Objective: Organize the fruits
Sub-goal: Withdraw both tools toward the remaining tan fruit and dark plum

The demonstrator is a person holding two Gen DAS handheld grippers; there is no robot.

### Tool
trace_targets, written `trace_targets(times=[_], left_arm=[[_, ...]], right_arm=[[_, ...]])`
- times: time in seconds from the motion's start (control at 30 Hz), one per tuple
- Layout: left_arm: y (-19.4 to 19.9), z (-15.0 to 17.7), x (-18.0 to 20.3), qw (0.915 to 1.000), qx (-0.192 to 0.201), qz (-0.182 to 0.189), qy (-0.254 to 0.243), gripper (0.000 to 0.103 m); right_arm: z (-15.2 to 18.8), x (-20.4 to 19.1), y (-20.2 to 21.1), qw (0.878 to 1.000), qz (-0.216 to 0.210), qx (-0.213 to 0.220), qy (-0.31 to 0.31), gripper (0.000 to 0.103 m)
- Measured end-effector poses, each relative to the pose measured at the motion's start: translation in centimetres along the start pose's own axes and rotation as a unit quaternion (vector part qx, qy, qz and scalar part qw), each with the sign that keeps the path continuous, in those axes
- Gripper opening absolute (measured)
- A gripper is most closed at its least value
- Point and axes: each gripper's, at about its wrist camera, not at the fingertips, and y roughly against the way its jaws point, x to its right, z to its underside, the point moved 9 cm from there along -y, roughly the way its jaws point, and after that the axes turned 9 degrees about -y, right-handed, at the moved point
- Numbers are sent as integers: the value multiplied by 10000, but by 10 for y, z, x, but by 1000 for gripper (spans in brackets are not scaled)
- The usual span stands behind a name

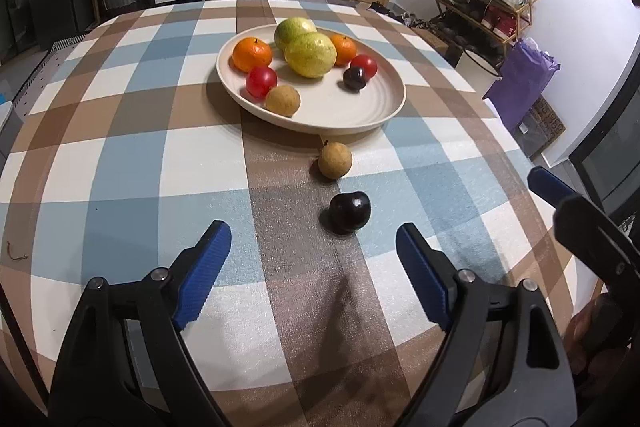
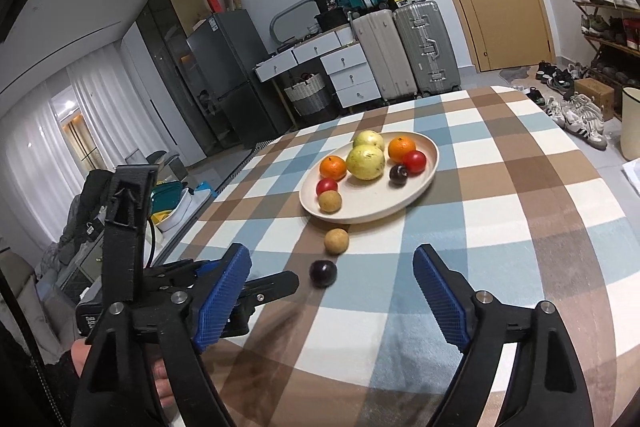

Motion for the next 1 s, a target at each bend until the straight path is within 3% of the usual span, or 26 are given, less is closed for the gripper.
trace_targets(times=[0.57, 0.63, 0.8, 0.87, 1.0], left_arm=[[-30, -8, 17, 9995, -148, 151, -221, 83], [-31, -7, 19, 9994, -147, 226, -228, 77], [-34, -9, 33, 9971, -167, 649, -356, 32], [-32, -9, 36, 9963, -84, 710, -478, 21], [-28, -10, 34, 9947, -32, 959, -364, 17]], right_arm=[[12, 16, -9, 9998, 101, -175, 6, 87], [11, 19, -8, 9998, 132, -166, -32, 87], [10, 27, -4, 9996, 189, -135, -130, 87], [10, 28, -2, 9996, 228, -112, -91, 87], [8, 29, 1, 9996, 228, -54, -127, 87]])
